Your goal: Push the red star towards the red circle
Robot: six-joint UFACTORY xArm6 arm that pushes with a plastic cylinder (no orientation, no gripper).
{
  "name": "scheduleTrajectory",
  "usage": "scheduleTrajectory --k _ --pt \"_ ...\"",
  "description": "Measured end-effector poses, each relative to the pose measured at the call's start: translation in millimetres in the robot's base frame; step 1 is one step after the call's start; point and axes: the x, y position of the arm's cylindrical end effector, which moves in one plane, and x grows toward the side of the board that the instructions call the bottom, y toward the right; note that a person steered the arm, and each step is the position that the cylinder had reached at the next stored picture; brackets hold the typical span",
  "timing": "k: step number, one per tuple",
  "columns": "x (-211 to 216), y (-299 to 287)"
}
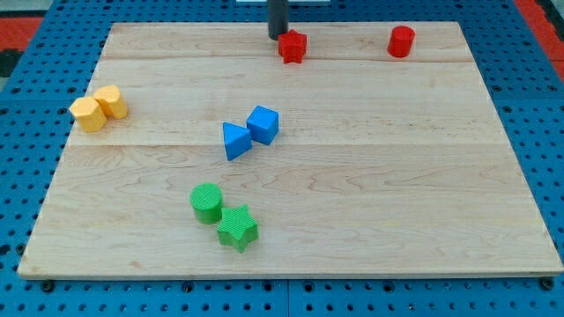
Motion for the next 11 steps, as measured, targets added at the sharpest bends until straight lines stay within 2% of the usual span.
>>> scheduleTrajectory --k 1,2,3,4,5,6,7,8,9,10,11 --pt "31 70" --pt "35 41" --pt "21 -27" --pt "49 -53" --pt "63 -36" --pt "78 12" --pt "87 24" --pt "91 49" --pt "88 99" --pt "92 119" --pt "129 108"
